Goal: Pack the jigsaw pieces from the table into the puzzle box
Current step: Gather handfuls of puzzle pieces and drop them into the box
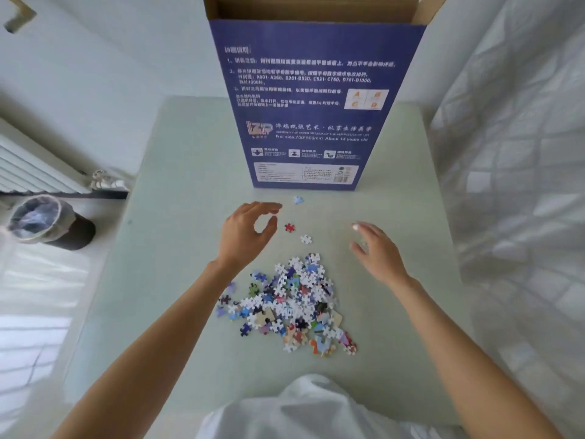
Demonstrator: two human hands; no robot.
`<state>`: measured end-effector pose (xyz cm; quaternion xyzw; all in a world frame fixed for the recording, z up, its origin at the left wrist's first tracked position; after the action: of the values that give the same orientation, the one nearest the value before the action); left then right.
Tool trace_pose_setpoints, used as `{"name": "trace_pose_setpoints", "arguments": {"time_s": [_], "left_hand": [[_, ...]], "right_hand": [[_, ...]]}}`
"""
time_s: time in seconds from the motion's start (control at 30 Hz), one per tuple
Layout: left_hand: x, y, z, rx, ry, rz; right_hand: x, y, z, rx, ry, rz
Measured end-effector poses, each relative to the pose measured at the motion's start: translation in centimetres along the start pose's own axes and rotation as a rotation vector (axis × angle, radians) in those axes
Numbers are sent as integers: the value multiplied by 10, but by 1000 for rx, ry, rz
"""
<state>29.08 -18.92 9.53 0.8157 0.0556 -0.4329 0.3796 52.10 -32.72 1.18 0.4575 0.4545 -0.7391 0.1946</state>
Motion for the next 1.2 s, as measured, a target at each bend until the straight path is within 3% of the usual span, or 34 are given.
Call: {"name": "trace_pose_setpoints", "arguments": {"time_s": [0.2, 0.37, 0.43, 0.8, 0.9, 1.03, 1.2], "left_hand": [[36, -67, 95, -448, -278, -69], [56, -75, 157, -641, -386, -272], [63, -69, 167, -642, -388, -244], [78, -56, 186, -421, -452, -193], [78, -58, 191, -388, -436, -189], [85, -51, 187, -410, -401, -129], [108, -28, 170, -280, -473, -48]], "right_hand": [[52, 33, 12, 186, -152, 220], [81, -34, 30, -153, -347, 123], [78, -54, 17, -245, -286, 84], [96, -85, -101, -147, -302, 283], [110, -83, -86, -201, -292, 329], [119, -78, -24, -380, -422, 301], [110, -59, 49, -445, -515, 178]]}}
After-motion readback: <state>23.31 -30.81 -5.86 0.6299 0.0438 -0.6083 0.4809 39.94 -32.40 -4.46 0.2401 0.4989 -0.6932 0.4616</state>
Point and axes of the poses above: each hand's wrist, its own z-axis away from the middle knuckle, its own x-axis out of the palm, y = z × x, the point moved 4 cm from there along -z, towards the middle knuckle, and after that the axes turned 10 degrees about x, right-handed, at the moved point
